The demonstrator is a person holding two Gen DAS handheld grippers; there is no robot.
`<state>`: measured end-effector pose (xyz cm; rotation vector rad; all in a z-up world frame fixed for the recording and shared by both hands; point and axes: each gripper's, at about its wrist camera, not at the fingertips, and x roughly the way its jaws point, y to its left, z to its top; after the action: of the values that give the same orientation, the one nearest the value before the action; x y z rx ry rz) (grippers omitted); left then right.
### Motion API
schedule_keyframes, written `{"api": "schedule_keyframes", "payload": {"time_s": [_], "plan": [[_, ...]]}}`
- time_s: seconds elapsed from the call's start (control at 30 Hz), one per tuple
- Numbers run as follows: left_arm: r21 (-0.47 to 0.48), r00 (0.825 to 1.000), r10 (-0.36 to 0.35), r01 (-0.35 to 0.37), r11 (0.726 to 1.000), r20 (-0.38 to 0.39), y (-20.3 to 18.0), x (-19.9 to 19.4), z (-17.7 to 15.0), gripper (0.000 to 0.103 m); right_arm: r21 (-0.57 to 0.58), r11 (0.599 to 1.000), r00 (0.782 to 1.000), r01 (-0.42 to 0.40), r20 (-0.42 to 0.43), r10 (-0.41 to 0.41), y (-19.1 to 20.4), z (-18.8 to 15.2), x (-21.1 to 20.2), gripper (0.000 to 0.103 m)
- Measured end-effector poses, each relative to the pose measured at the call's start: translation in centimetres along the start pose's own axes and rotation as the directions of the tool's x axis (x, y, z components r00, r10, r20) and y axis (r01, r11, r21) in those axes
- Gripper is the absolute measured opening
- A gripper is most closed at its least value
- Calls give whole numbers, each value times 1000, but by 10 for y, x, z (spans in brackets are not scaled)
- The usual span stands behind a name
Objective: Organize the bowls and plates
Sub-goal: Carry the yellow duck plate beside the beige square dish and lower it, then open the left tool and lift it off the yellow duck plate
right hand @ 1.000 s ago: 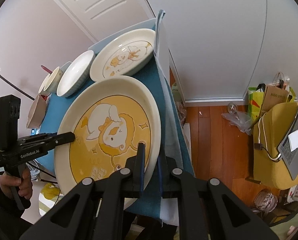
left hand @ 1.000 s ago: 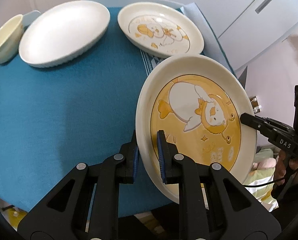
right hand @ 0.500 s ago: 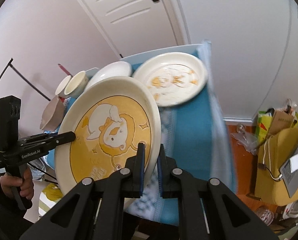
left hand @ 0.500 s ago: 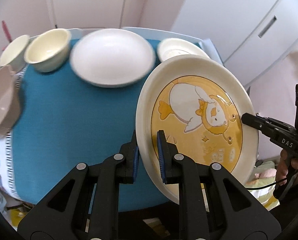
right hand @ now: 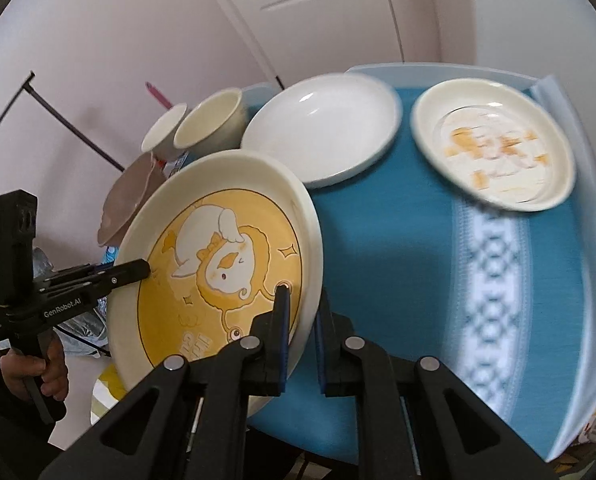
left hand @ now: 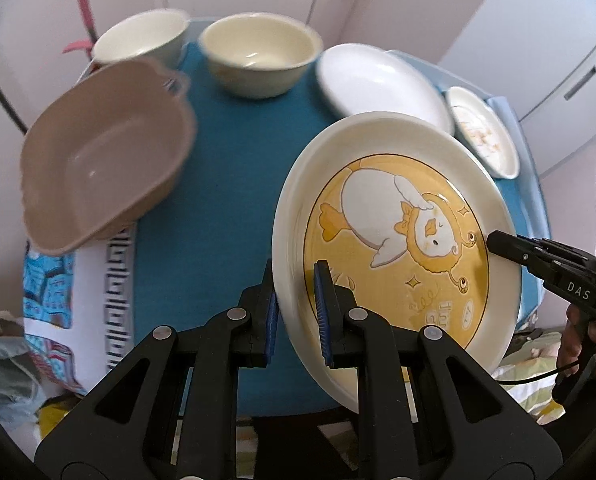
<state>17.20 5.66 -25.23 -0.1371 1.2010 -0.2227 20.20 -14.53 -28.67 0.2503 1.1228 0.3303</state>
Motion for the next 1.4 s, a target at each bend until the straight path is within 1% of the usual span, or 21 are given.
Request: {"api": "schedule_keyframes", "payload": {"time_s": [0.13,0.23,0.5,0.63,0.73,0.87,1.0,1.1,1.17,1.2,1.23,1.27,1.3,1.33,1.37,1.4], "plan": [[-15,999,4,-5,1000,-36,35,11,-5,15,6,1000,1000,1,-23,-1,19,0,25,11],[-11,999,4,-5,1000,-41,52,14,-7,15,7,1000,999,12,-35,-12,31,3,42,11],[0,1000,22,-22,1000,-12,78,21,-9,15,-4,1000,999,5,-39,-5,40,6,63,11],[3,1000,21,-21,1000,6,84,23,-12,15,-17,1000,999,2,-47,-2,41,3,69,11],[10,999,25,-25,1000,26,77,26,-13,14,-30,1000,999,-7,-39,6,40,1,68,10],[14,999,28,-28,1000,30,75,26,-13,15,-24,999,999,-22,-33,21,36,-1,65,11],[-1,999,29,-29,1000,28,71,29,-12,18,-12,1000,999,-26,-40,25,33,0,64,11],[9,999,44,-44,999,26,67,30,-10,20,4,999,999,-32,-42,32,31,0,63,11],[20,998,59,-59,998,24,65,31,-9,24,15,999,999,-38,-39,38,30,0,63,11],[24,997,69,-69,997,20,63,32,-9,35,20,999,999,-38,-35,39,30,0,63,11],[23,997,80,-81,996,15,62,33,-8,57,21,999,999,-37,-31,37,30,0,63,11],[21,996,87,-87,996,13,62,33,-8,68,21,999,999,-34,-25,35,31,0,62,11],[13,996,83,-84,996,29,62,31,-8,78,20,999,999,-37,-19,37,31,-1,62,13],[9,996,74,-74,997,40,63,28,-9,78,18,999,999,-41,-12,41,33,0,62,16],[6,997,64,-64,998,42,63,27,-9,78,16,999,999,-36,-6,36,33,0,62,23],[8,997,66,-66,998,37,62,28,-8,78,15,999,1000,-30,2,30,34,-1,61,38]]}}
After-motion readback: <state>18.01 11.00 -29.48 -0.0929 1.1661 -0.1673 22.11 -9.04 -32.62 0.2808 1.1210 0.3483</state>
